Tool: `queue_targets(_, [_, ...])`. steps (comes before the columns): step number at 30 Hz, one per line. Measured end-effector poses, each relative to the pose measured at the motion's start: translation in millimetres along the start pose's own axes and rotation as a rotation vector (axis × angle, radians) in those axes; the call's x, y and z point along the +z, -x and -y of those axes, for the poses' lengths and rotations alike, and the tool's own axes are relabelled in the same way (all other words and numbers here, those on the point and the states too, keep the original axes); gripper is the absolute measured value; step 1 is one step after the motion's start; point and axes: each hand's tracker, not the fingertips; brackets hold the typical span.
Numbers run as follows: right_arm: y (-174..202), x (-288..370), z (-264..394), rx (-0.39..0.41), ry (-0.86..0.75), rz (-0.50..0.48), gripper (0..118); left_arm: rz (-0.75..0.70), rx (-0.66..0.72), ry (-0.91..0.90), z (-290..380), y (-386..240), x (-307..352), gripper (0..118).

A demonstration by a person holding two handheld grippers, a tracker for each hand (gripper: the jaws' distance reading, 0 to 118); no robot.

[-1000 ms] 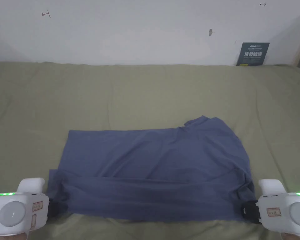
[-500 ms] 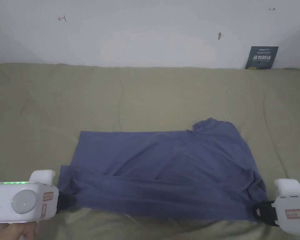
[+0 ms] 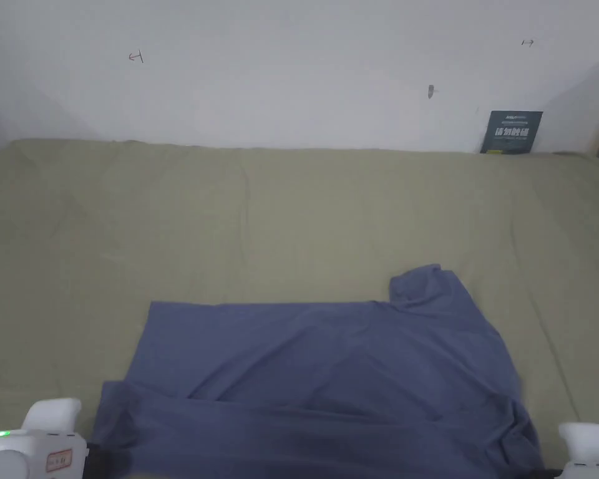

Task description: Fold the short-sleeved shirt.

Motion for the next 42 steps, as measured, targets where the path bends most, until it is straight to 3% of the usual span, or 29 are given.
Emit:
queue_targets(5, [0.7, -5.8, -2.7, -0.051, 0.022, -0.006, 17, -0.001, 0.016, 0.0, 2.5, 1.1, -4.7, 12])
queue_targets(7, [0.5, 2.8, -4.5, -0.077, 0.012, -0.018, 17, 0.006, 0.032, -0.006, -0.3, 1.2, 1.9, 23])
queue_targets(8, [0.1, 9.4, -5.5, -0.095, -0.003, -0.026, 17, 0.005, 0.043, -0.019, -1.2, 1.8, 8.6, 37])
queue_targets(9, [-0.9, 18.1, -7.4, -0.124, -0.027, -0.045, 17, -0.011, 0.031, -0.033, -2.3, 1.0, 16.1, 42])
queue_targets(13, [4.5, 45.5, -17.5, -0.117, -0.116, -0.057, 17, -0.058, -0.014, -0.105, -6.9, -1.8, 45.8, 45])
queue_targets(14, [10.1, 50.5, -21.5, -0.084, -0.15, -0.042, 18, -0.067, -0.017, -0.135, -8.9, -2.5, 50.6, 69])
queue_targets(15, [15.6, 54.7, -25.0, -0.053, -0.176, -0.02, 22, -0.086, -0.009, -0.162, -10.5, -3.3, 54.0, 101])
queue_targets(16, [20.6, 57.5, -27.4, -0.038, -0.194, 0.018, 35, -0.084, -0.004, -0.161, -12.3, -3.2, 59.6, 118])
queue_targets(18, [25.2, 55.8, -30.8, 0.039, -0.189, 0.056, 105, -0.067, -0.003, -0.191, -9.2, -1.2, 58.4, 118])
queue_targets(19, [25.9, 55.1, -31.6, 0.045, -0.16, 0.076, 115, -0.064, 0.003, -0.183, -14.2, -3.1, 59.3, 118])
queue_targets(22, [23.3, 56.3, -26.7, 0.035, -0.184, 0.171, 115, -0.036, 0.018, -0.197, -12.0, -4.0, 56.2, 118])
queue_targets(24, [18.4, 63.8, -22.8, -0.014, -0.199, 0.132, 111, -0.016, 0.024, -0.214, -13.9, -10.8, 62.5, 118])
queue_targets(25, [15.4, 70.1, -21.5, -0.064, -0.242, 0.101, 101, -0.009, 0.037, -0.224, -15.0, -12.9, 62.7, 118])
queue_targets(26, [13.8, 73.6, -21.1, -0.089, -0.269, 0.088, 72, 0.013, 0.057, -0.247, -16.2, -12.8, 63.4, 117])
queue_targets(27, [13.2, 76.1, -22.7, -0.099, -0.281, 0.089, 32, 0.053, 0.069, -0.272, -17.7, -12.1, 64.2, 110])
queue_targets(28, [13.7, 76.1, -24.5, -0.1, -0.286, 0.101, 1, 0.065, 0.075, -0.268, -20.8, -12.9, 64.5, 85])
queue_targets(29, [15.0, 78.1, -25.8, -0.11, -0.332, 0.156, 0, 0.063, 0.076, -0.269, -24.3, -15.1, 64.3, 19])
queue_targets(30, [18.8, 79.0, -29.2, -0.105, -0.34, 0.145, 0, 0.05, 0.07, -0.276, -27.4, -18.1, 60.3, 3])
queue_targets(34, [23.1, 73.7, -46.9, -0.112, -0.33, 0.107, 0, 0.054, 0.076, -0.272, -43.3, -23.9, 53.7, 3])
queue_targets(37, [21.1, 62.2, -64.3, -0.176, -0.269, 0.097, 0, 0.057, 0.076, -0.27, -59.3, -23.9, 47.1, 3])
queue_targets(39, [19.2, 49.1, -80.0, -0.222, -0.206, 0.124, 0, 0.052, 0.056, -0.265, -71.7, -27.3, 41.5, 3])
queue_targets(42, [14.9, 30.8, -102.5, -0.209, -0.158, 0.178, 0, 0.05, 0.052, -0.255, -95.5, -26.5, 24.4, 3])
